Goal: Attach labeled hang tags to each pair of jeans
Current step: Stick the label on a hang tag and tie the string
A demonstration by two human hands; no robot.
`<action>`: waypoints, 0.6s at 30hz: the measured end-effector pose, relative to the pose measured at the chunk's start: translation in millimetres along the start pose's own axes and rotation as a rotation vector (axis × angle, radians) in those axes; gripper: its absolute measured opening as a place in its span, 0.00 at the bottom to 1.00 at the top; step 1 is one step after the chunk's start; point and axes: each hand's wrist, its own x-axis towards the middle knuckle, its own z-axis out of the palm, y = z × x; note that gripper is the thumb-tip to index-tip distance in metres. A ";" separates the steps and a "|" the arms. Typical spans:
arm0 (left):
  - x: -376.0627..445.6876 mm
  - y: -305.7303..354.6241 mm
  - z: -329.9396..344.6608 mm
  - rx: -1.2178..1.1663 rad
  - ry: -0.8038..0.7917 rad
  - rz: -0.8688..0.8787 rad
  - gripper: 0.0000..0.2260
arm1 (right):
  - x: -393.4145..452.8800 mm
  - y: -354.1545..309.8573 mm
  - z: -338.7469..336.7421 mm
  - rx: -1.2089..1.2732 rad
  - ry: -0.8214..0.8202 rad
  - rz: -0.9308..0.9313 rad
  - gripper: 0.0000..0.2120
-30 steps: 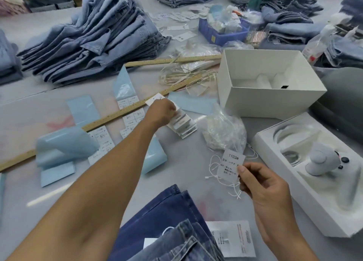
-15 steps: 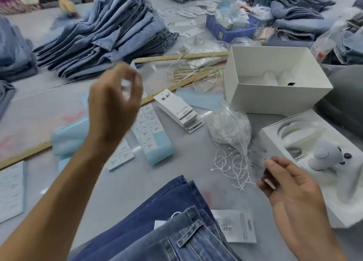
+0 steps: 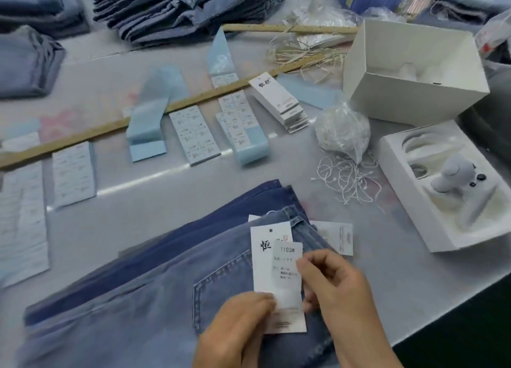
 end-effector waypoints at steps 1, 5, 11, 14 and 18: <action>-3.1 -4.1 8.3 0.002 0.187 -0.116 0.06 | -1.4 1.6 1.7 -0.009 0.013 -0.019 0.11; 25.1 -8.0 24.4 -0.111 0.325 -0.502 0.06 | -6.1 5.8 11.1 -0.141 -0.014 -0.041 0.07; 52.6 -8.8 17.1 -0.180 0.282 -0.768 0.08 | -9.0 8.5 10.0 -0.271 -0.021 -0.074 0.05; 51.3 -17.8 14.3 -0.264 0.261 -0.787 0.08 | -6.9 13.1 8.9 -0.354 -0.012 -0.130 0.06; 46.8 -23.9 10.7 -0.363 0.226 -0.723 0.07 | -3.9 18.3 6.5 -0.428 -0.010 -0.167 0.08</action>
